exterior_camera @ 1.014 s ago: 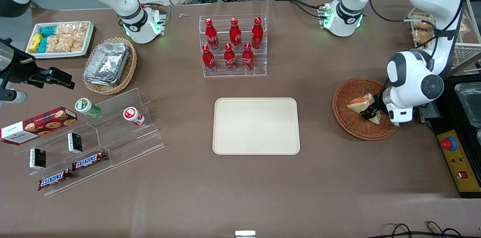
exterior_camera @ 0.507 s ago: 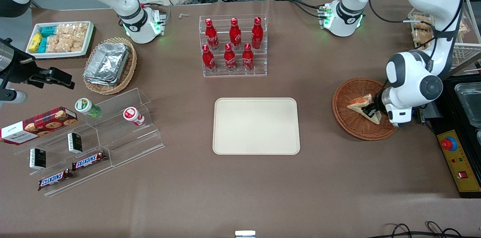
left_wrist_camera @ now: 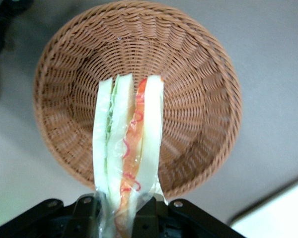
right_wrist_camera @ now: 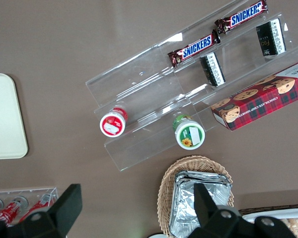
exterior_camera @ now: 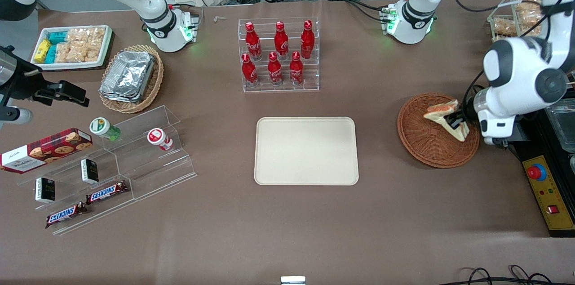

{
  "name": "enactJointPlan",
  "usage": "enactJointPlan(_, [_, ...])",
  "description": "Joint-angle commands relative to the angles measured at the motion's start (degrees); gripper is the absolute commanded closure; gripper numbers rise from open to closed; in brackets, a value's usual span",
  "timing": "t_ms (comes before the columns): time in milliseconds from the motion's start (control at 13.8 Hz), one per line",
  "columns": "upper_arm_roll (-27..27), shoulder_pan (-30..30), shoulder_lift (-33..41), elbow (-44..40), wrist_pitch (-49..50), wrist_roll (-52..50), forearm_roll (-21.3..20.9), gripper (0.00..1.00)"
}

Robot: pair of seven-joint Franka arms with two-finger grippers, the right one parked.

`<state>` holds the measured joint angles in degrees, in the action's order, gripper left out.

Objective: Place sandwich from basket to tray
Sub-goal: 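Lift the sandwich out of the basket and carry it toward the tray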

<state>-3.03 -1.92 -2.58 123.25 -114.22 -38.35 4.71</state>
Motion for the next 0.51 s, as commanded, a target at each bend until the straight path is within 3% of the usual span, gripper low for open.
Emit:
enactJointPlan(0, [0.7,0.1,3.1,-3.3,6.6,4.2,-0.1,1.00])
enactJointPlan(217, [2.2,0.2,4.2,-7.2,12.2,14.4,-0.1,1.00])
enactJointPlan(435, [6.4,-0.5,5.5,-8.0,12.3,16.0,-2.2,1.00])
